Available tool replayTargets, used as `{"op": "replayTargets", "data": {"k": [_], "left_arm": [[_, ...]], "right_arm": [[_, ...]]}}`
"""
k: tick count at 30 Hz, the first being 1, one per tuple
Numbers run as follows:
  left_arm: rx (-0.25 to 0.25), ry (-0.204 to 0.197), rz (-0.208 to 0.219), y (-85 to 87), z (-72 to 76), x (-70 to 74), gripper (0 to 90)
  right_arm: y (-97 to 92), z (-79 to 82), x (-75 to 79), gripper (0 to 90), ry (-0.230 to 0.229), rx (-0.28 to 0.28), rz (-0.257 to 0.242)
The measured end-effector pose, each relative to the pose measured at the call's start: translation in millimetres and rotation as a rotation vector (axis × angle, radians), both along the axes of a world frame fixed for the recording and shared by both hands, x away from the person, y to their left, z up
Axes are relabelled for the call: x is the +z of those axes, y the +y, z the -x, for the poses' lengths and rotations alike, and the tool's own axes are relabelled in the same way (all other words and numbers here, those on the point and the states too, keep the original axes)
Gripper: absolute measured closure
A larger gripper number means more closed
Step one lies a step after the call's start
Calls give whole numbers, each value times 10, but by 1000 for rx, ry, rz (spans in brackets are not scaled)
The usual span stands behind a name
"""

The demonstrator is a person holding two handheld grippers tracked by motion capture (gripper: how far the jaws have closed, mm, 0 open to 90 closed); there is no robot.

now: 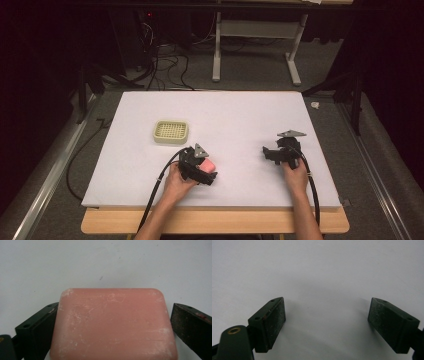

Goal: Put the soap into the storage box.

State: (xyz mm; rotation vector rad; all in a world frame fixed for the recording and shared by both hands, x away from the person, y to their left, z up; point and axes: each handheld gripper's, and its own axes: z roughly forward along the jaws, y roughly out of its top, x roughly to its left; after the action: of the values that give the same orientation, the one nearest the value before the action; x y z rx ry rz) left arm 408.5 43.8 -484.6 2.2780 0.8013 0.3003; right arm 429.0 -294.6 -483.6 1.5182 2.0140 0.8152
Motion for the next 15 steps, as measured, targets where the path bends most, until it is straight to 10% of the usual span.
{"op": "replayTargets", "data": {"k": [15], "left_arm": [[9,-22,28,50,11,7,124]], "right_arm": [[0,0,0,154,0,0,-1]]}}
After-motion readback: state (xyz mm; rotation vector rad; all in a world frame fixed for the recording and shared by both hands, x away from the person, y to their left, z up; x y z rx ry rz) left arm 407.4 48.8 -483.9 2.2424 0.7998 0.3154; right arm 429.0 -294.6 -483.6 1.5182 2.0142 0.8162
